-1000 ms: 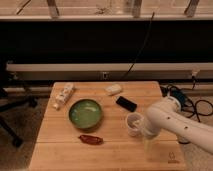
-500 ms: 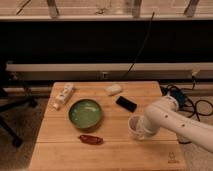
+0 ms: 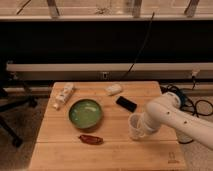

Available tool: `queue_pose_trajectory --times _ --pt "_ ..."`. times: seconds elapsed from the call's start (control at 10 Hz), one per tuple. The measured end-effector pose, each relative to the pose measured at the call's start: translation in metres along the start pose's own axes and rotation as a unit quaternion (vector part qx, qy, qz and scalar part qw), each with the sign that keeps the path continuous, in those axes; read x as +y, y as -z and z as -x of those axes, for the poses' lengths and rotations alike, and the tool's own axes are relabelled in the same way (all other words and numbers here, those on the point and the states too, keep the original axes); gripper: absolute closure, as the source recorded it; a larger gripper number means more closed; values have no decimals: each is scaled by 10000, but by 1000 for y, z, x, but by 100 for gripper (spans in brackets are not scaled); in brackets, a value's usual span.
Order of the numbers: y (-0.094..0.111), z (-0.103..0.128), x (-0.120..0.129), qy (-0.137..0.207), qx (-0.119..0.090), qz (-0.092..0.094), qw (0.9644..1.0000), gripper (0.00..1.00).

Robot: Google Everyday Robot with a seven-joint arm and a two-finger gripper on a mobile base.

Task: Pick up the ceramic cup

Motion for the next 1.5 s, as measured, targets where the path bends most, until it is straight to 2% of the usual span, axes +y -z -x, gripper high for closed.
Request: queue_pose_trajectory --times 0.4,1.5 --pt "14 -1 -6 29 3 2 10000 100" --pt "28 -2 -19 92 6 -22 10000 100"
